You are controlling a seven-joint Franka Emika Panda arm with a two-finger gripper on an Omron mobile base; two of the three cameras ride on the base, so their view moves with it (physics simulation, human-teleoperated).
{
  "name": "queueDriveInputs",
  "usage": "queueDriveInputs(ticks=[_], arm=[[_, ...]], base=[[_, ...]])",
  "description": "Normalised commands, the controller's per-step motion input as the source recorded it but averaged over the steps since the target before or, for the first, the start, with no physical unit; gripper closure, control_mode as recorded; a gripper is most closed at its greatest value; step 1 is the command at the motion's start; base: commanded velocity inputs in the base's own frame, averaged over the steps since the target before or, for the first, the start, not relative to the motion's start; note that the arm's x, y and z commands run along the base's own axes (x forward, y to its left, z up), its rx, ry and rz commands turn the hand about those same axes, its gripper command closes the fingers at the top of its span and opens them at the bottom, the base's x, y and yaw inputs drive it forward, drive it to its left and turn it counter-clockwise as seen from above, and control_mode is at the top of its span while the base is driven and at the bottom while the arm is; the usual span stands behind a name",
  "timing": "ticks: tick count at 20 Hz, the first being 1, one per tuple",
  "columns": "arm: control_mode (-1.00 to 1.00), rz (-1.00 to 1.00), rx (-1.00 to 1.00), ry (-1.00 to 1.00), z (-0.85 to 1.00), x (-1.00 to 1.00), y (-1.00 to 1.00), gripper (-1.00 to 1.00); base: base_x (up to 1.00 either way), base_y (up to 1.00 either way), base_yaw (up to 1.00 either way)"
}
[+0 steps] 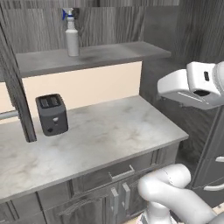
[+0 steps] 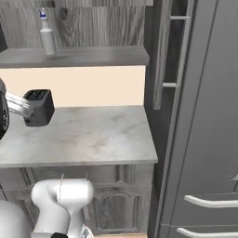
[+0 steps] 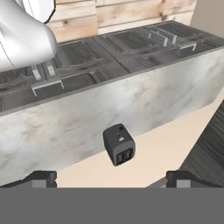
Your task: Move the cutting board and knife to the sink. Then move spray from the cabinet to the counter.
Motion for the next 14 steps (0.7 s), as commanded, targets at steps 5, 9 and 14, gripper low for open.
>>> queueDriveInputs(ticks=[5,9,14], arm=[[1.00,0.00,0.00,0.00,0.00,0.00,0.00,-1.00],[1.00,0.00,0.00,0.00,0.00,0.00,0.00,-1.00],[1.00,0.00,0.00,0.00,0.00,0.00,0.00,-1.00]], base=[[0.00,0.15,0.00],[0.00,0.26,0.00],[0.13,0.45,0.00]])
